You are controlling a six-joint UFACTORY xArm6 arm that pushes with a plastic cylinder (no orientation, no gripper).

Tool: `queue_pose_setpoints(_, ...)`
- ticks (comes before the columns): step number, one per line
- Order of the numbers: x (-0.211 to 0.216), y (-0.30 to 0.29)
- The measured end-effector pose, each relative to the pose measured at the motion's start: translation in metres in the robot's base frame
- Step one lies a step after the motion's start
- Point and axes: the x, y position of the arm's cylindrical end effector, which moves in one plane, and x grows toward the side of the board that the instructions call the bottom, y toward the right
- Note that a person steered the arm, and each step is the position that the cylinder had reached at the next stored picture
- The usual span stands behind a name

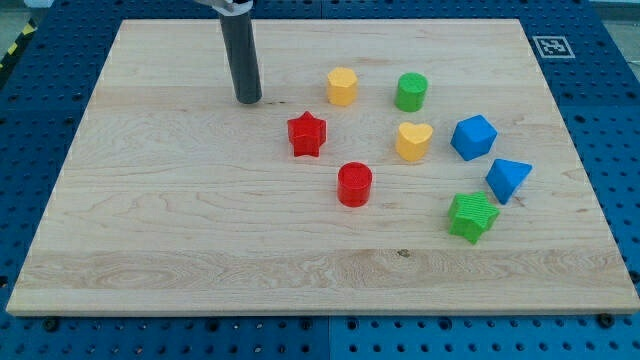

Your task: Point your arm at the green circle

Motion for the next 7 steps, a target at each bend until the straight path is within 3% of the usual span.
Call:
queue_pose_setpoints(5, 0.001, 0.004)
queue_pose_setpoints(7, 0.009, 0.089)
